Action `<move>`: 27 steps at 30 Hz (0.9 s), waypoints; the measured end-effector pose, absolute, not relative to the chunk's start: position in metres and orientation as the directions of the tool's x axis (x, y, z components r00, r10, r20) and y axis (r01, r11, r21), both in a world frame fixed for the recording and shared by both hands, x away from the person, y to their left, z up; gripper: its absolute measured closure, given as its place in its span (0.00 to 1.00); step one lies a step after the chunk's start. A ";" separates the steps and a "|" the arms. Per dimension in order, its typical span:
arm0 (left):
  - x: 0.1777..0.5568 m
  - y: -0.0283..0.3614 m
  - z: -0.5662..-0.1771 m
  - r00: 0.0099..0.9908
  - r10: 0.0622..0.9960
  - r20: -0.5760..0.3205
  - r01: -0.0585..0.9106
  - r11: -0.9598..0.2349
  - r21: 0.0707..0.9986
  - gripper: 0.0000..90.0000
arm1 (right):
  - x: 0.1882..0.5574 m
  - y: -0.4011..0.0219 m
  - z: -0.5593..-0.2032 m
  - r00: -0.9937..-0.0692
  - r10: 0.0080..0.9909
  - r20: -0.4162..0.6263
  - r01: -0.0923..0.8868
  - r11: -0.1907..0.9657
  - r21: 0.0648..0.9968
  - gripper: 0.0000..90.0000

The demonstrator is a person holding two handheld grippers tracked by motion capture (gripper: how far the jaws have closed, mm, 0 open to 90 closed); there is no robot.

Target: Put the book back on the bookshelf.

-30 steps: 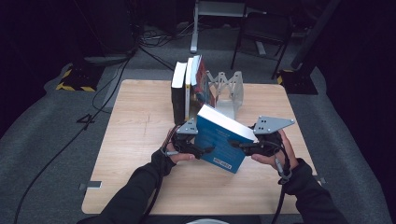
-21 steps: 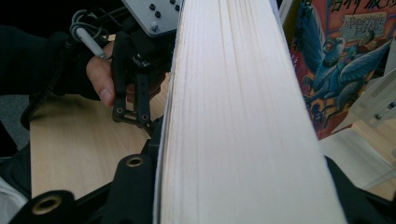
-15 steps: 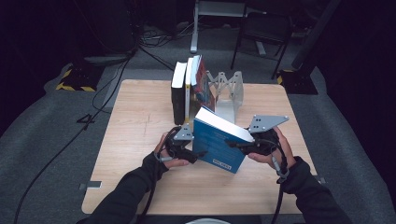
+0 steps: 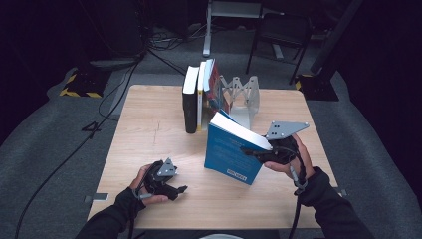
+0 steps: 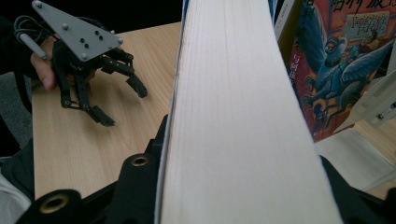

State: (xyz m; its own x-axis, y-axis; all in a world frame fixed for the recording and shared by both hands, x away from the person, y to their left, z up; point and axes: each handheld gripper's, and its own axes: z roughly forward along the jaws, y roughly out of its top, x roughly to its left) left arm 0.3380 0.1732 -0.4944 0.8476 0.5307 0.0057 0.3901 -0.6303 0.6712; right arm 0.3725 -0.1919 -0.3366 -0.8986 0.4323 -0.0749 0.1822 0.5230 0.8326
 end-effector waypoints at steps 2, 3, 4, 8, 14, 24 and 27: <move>0.335 0.175 -0.497 0.844 0.537 0.007 0.396 -0.631 0.667 0.22 | 0.372 -0.192 -0.337 -0.898 0.433 -0.075 0.183 0.523 0.833 0.65; 0.333 0.176 -0.499 0.839 0.544 0.003 0.404 -0.626 0.667 0.22 | 0.372 -0.192 -0.337 -0.897 0.436 -0.075 0.184 0.521 0.833 0.65; 0.333 0.176 -0.500 0.837 0.547 0.000 0.408 -0.625 0.665 0.23 | 0.372 -0.192 -0.337 -0.897 0.436 -0.078 0.182 0.524 0.832 0.65; 0.333 0.177 -0.502 0.832 0.554 -0.014 0.417 -0.609 0.674 0.22 | 0.372 -0.191 -0.336 -0.899 0.432 -0.077 0.181 0.525 0.831 0.65; 0.333 0.177 -0.504 0.833 0.553 -0.016 0.410 -0.598 0.689 0.18 | 0.371 -0.192 -0.337 -0.893 0.445 -0.066 0.195 0.515 0.835 0.66; 0.335 0.177 -0.505 0.840 0.542 -0.020 0.404 -0.601 0.690 0.17 | 0.370 -0.195 -0.334 -0.872 0.487 -0.040 0.238 0.495 0.836 0.66; 0.337 0.177 -0.504 0.846 0.533 -0.017 0.396 -0.607 0.689 0.17 | 0.370 -0.196 -0.328 -0.866 0.496 -0.058 0.234 0.505 0.831 0.67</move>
State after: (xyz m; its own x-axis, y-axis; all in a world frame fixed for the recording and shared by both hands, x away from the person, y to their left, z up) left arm 0.3368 0.1768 -0.5044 0.8462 0.5325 -0.0168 0.3959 -0.6074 0.6887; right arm 0.3699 -0.1963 -0.3285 -0.8665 0.4959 -0.0576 0.2337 0.5048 0.8310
